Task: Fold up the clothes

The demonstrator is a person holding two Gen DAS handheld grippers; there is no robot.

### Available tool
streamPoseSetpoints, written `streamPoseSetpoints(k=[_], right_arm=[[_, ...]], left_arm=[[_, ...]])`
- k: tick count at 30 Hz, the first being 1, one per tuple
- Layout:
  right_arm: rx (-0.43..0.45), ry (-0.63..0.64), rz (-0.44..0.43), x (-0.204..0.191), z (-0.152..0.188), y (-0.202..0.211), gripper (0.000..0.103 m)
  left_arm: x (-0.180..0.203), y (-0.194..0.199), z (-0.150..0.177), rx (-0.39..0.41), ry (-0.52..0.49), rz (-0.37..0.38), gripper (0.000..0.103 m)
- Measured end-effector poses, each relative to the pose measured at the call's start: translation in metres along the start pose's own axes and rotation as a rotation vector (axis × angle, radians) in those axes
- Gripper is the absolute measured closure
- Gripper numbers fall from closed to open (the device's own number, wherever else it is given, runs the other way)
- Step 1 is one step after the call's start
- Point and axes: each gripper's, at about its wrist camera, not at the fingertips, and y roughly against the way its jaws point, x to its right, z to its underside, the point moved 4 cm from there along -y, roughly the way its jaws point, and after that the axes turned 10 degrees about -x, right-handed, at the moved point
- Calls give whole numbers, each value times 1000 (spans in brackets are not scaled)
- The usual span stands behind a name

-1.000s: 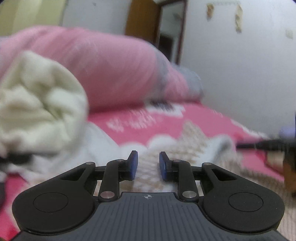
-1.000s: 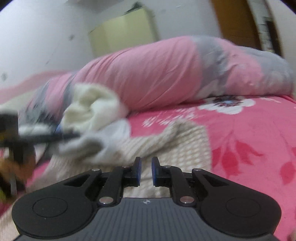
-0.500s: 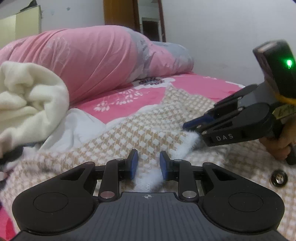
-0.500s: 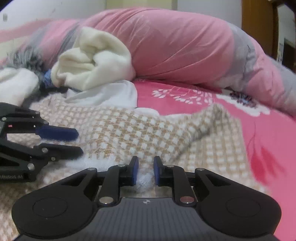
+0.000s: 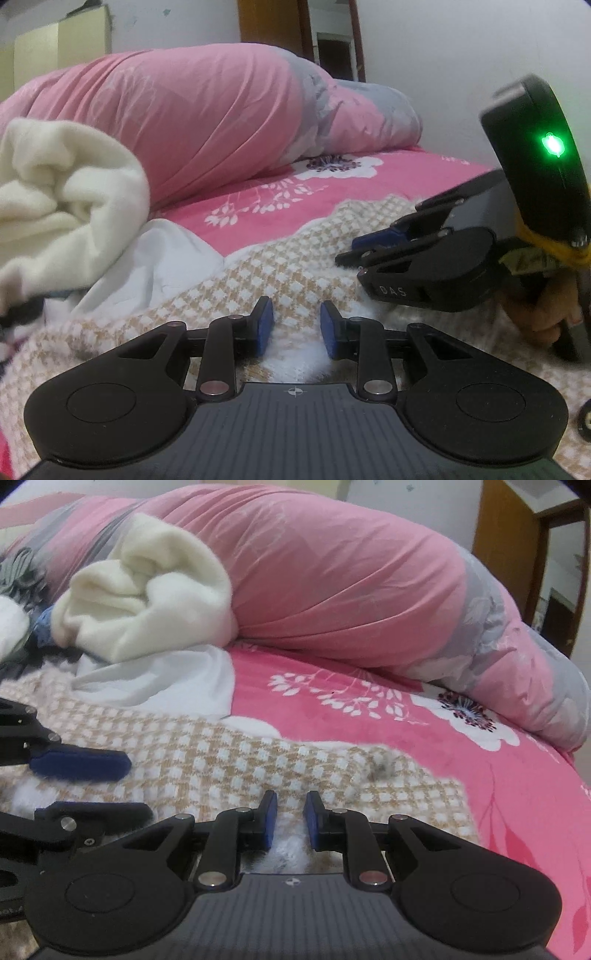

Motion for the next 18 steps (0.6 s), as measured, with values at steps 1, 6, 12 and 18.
streamPoseSetpoints(k=[1,6,12,18], right_arm=[[1,-4,-6,1,0,3,85],[43,-88,-76,23,-11,48,84],[100,-174,-224,12,-24,50,84],[55,-256,-261,20,21,16,86]], left_arm=[[-5,9,3,-2,20,24,75],[-38,51,4,54,85,81,74],[-63,44,11,24,118,98,74],[-78,14,24,-66,141,115,73]])
